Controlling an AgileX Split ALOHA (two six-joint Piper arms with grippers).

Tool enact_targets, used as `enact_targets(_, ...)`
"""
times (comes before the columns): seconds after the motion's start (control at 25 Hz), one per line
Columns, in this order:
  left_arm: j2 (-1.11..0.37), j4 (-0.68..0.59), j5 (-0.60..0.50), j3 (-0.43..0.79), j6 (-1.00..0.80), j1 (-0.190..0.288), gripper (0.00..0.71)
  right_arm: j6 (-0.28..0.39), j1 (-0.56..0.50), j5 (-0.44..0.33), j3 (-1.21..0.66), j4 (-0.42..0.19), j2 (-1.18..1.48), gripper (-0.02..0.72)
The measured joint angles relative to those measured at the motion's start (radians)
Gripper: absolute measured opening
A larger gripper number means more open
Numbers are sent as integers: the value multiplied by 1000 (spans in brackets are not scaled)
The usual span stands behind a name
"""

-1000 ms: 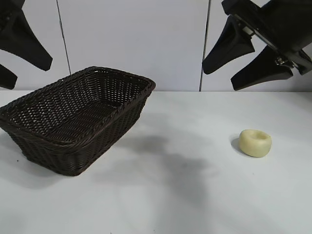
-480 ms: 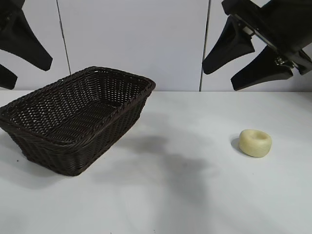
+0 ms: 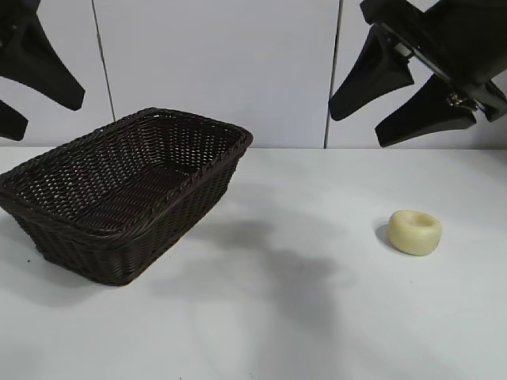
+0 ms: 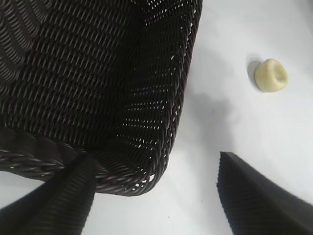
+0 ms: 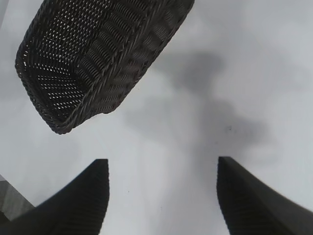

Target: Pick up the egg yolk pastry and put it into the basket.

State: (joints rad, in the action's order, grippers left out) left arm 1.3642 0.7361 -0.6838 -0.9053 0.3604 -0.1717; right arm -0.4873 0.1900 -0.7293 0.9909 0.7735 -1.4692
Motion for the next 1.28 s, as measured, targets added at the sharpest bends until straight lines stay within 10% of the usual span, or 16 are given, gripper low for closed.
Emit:
enact_targets(0.52,0,92,-52,0,-663,0,512,0,0,0,0,0,0,462)
enact_targets(0.92,0,-358,-36,0,-1111,0,512,0,0,0,0,0,0,462)
enact_targets(1.28,0,-428,-43,0,-1215,0,512,0,0,0,0,0,0,462)
